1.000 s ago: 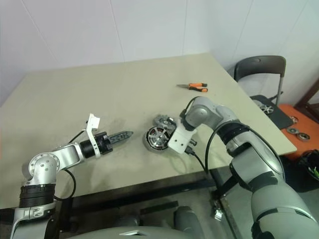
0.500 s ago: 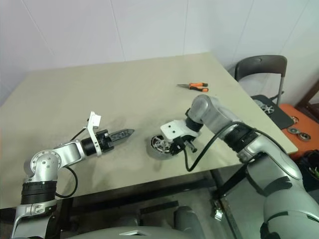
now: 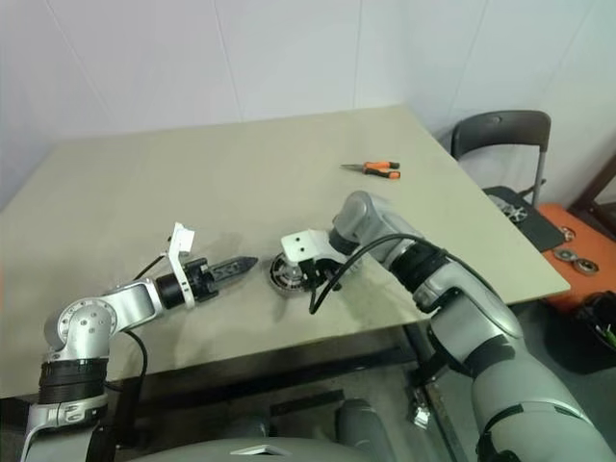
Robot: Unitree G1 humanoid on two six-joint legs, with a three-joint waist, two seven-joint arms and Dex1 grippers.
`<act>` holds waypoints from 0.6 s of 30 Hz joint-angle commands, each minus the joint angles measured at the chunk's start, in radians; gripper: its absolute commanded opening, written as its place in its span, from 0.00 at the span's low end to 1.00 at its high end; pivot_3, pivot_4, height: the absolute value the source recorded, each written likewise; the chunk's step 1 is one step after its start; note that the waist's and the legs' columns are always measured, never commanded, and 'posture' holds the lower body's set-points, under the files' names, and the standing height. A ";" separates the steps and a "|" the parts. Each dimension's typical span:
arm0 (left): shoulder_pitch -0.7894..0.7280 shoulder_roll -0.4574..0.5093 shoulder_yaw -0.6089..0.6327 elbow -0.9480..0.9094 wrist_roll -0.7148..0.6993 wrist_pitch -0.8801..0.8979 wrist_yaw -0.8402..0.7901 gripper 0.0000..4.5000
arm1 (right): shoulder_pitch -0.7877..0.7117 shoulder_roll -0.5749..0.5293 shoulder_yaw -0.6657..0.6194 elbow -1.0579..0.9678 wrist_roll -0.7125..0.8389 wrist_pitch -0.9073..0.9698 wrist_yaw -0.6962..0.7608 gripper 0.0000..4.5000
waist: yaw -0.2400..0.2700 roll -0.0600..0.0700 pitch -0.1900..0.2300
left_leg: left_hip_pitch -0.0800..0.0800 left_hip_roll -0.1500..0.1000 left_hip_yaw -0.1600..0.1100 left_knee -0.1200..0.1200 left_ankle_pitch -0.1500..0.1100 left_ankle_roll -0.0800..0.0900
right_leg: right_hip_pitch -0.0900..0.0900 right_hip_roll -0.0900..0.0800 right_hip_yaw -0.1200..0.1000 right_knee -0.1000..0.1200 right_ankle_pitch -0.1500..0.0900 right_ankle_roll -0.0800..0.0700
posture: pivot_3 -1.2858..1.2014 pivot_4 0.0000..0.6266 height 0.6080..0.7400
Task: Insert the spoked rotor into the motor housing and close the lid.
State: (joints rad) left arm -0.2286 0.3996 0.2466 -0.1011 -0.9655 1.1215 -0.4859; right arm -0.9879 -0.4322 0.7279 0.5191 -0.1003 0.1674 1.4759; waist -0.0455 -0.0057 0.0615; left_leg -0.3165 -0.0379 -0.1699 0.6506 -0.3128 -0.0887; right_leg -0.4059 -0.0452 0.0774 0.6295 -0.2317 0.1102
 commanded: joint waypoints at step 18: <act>-0.070 0.025 -0.004 0.055 0.012 -0.020 -0.045 0.53 | 0.070 -0.061 -0.128 -0.261 0.054 0.098 0.030 0.01 | 0.003 0.000 0.000 | -0.007 0.000 0.000 -0.004 0.000 0.000 | -0.008 -0.001 0.000 -0.002 0.003 -0.001 | 0.52 0.00 1.00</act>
State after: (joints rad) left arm -0.2744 0.4103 0.2431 -0.0447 -0.9587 1.1086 -0.5138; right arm -0.9202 -0.4754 0.6028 0.2757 -0.0106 0.3346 1.5392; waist -0.0424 -0.0057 0.0615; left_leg -0.3238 -0.0380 -0.1701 0.6471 -0.3133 -0.0883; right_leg -0.4136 -0.0461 0.0768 0.6272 -0.2285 0.1093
